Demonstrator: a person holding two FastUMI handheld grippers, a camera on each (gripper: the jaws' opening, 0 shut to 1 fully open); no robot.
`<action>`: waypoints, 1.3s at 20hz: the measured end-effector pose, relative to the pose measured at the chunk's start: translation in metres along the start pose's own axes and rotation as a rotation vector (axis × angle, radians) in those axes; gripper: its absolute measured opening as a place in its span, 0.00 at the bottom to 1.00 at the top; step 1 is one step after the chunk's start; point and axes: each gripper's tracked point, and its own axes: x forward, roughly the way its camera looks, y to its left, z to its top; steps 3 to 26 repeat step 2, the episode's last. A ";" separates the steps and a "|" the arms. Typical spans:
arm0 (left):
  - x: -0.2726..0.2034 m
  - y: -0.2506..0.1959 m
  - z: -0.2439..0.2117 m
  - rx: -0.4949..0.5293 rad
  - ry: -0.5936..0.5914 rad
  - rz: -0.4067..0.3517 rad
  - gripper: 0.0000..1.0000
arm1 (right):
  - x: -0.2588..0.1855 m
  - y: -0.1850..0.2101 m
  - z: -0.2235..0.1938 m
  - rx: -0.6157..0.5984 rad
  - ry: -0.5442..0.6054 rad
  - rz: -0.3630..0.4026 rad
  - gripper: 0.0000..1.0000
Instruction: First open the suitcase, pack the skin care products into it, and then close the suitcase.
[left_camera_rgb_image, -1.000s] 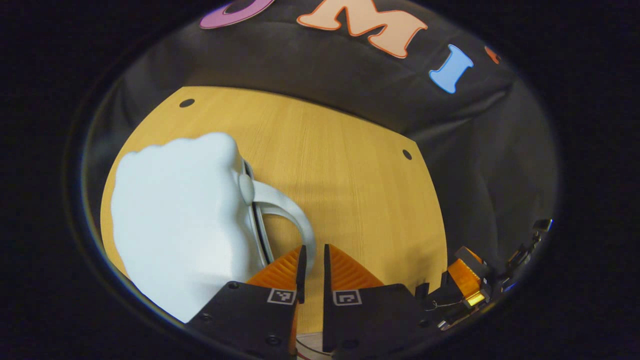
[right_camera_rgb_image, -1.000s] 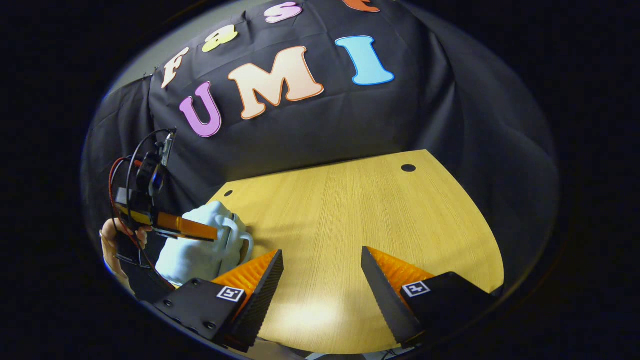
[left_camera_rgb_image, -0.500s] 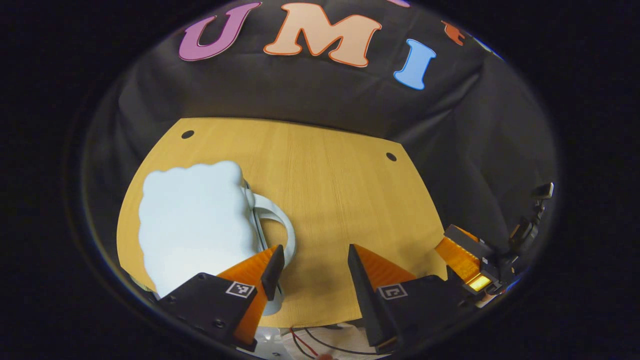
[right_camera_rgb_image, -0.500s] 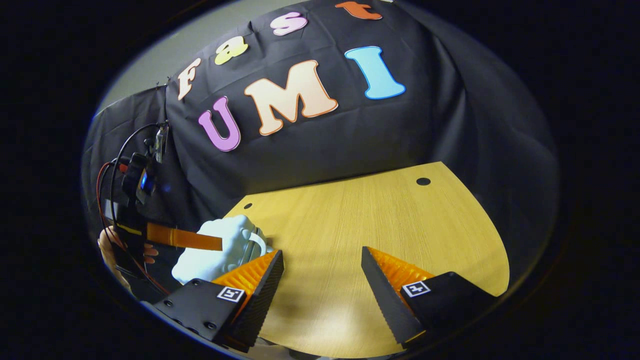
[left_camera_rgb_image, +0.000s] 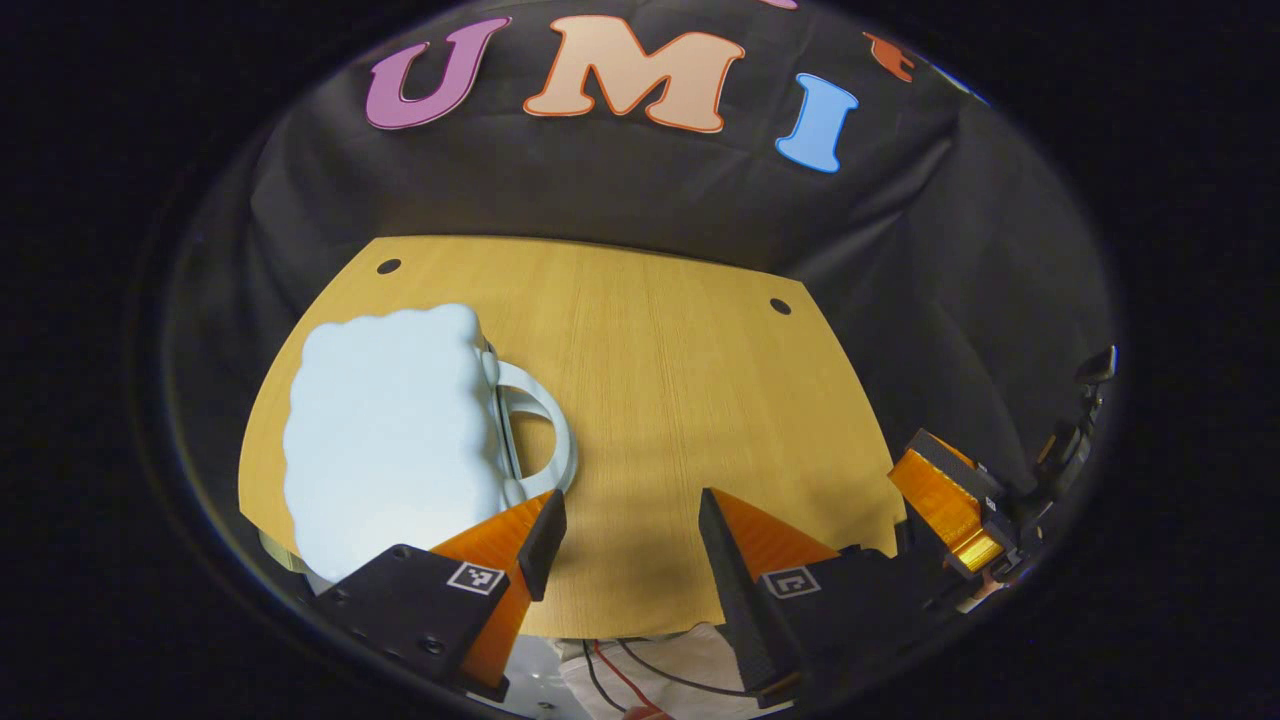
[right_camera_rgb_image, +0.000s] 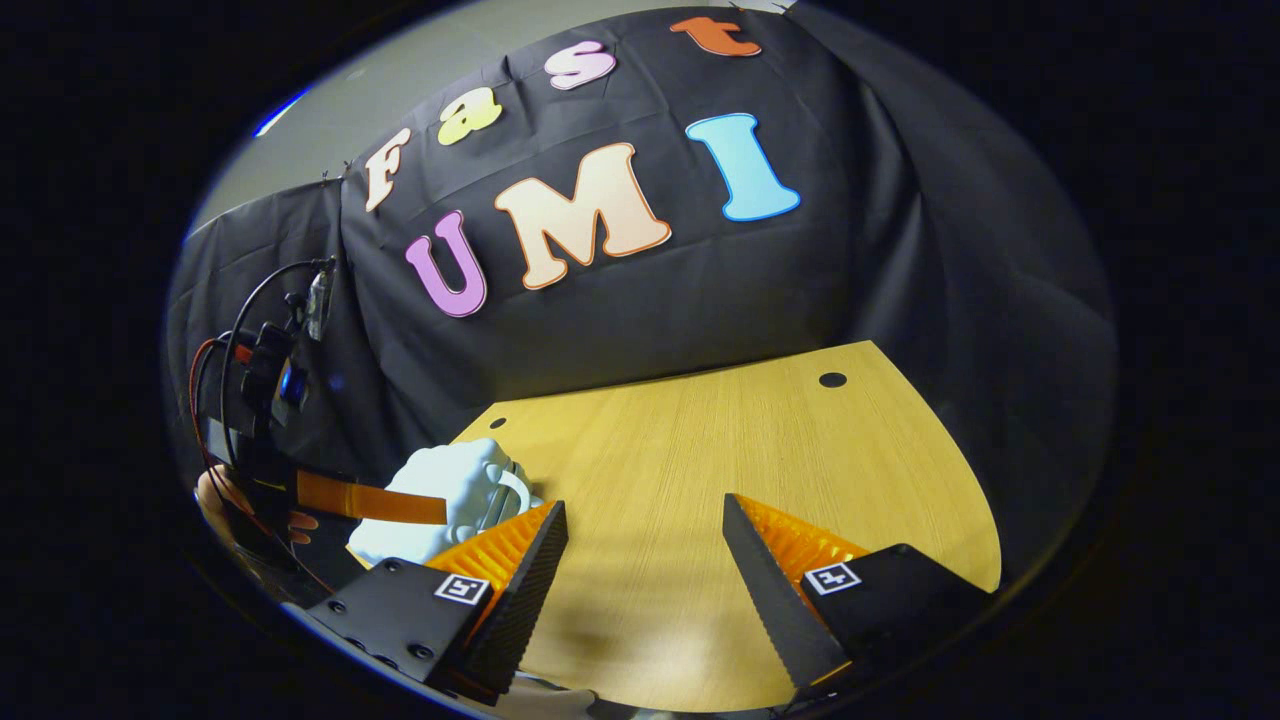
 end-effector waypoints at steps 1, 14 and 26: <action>0.000 -0.001 -0.003 0.007 0.005 0.009 0.78 | -0.003 0.000 0.000 -0.001 -0.003 0.002 0.98; 0.002 -0.004 -0.007 0.013 0.012 0.012 0.78 | -0.005 -0.001 0.001 0.000 -0.007 0.000 0.98; 0.002 -0.004 -0.007 0.013 0.012 0.012 0.78 | -0.005 -0.001 0.001 0.000 -0.007 0.000 0.98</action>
